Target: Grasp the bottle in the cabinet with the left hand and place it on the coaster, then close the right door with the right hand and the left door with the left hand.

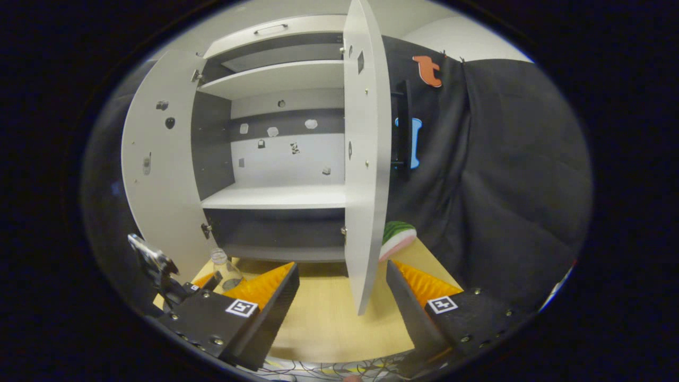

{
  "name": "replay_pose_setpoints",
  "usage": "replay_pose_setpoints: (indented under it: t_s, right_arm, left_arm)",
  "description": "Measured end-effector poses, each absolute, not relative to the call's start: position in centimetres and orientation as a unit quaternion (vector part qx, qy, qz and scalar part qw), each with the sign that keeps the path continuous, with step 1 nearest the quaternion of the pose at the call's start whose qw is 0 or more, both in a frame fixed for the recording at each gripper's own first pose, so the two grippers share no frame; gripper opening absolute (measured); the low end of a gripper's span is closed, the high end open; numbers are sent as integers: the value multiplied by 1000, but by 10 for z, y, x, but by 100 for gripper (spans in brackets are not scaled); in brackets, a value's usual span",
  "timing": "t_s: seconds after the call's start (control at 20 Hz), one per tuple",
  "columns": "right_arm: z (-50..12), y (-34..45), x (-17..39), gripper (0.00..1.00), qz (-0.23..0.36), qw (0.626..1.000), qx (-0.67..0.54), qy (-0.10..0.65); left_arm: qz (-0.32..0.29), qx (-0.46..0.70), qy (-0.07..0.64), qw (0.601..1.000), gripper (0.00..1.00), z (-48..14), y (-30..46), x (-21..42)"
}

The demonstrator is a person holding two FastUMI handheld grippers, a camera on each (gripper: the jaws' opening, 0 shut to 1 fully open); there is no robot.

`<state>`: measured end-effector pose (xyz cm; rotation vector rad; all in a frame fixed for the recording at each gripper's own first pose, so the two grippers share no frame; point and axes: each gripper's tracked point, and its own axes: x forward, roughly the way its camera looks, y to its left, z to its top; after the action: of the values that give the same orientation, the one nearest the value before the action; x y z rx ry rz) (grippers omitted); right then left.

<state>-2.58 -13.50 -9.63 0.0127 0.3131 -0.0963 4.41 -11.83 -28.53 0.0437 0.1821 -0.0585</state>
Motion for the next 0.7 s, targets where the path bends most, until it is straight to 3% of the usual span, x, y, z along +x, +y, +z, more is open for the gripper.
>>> replay_pose_setpoints:
  t_s: [0.35,0.7]
  right_arm:
    - [-109,-136,-28,100,-36,984,-4,176]
    - [-110,-134,-29,97,-29,984,-2,179]
  left_arm:
    - [-15,4,140,990,82,-347,-112,30]
    - [-11,15,135,991,82,-346,-111,27]
